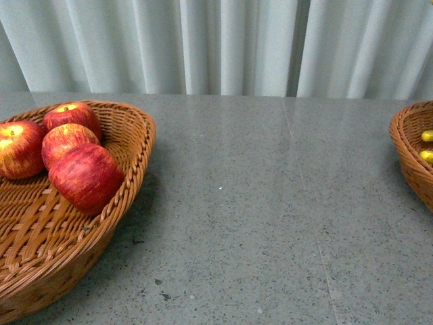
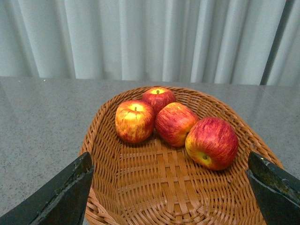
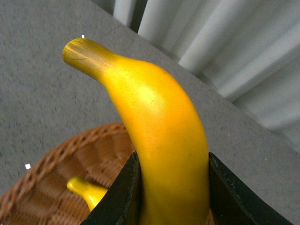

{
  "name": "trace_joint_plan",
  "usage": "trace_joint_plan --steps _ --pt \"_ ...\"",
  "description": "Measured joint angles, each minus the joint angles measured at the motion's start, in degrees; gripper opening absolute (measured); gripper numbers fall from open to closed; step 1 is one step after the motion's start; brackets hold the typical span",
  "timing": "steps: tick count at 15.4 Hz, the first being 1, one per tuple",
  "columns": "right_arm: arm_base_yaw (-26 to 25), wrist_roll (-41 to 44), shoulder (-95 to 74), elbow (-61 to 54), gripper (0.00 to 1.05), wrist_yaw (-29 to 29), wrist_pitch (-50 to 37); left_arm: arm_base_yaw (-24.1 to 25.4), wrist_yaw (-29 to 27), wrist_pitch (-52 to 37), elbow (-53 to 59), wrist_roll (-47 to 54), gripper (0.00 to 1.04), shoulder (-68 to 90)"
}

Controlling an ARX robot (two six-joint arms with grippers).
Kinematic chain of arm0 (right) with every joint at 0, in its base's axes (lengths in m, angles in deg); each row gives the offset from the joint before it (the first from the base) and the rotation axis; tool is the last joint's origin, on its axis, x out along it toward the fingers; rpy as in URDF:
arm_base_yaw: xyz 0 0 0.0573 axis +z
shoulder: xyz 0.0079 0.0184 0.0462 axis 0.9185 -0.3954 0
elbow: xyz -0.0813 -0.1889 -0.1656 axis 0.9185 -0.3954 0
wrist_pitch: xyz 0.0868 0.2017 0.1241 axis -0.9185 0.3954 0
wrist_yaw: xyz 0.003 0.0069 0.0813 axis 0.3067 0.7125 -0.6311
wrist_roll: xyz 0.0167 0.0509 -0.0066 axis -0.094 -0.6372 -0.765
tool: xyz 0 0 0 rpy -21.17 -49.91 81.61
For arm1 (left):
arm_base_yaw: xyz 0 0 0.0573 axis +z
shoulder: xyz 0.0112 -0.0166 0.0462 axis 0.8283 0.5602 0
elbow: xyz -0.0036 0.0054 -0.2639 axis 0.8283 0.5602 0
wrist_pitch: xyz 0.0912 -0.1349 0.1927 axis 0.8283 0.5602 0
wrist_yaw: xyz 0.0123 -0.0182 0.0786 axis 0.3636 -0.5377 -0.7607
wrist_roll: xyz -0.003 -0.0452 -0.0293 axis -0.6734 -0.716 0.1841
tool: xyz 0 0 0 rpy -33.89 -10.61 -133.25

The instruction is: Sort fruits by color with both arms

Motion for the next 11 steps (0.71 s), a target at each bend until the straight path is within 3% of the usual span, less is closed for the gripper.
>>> trace_joint_plan --steps 2,5,6,11 --pt "-3.43 7.74 0.7 -3.63 0.33 0.57 2.54 0.0 0.0 0.0 0.0 -0.02 0.98 0.0" --pt "-4.63 11.93 0.7 -8.79 0.33 2.12 3.89 0.0 0.0 0.0 0.0 -0.02 0.98 0.0" --pt "-4.68 12.37 0.7 -9.18 0.38 2.62 4.24 0.0 -0.02 0.0 0.0 -0.02 0.98 0.0" --pt "-4.55 9.55 1.7 -7.72 0.99 -0.42 4.07 0.0 0.0 0.0 0.0 0.0 0.98 0.0"
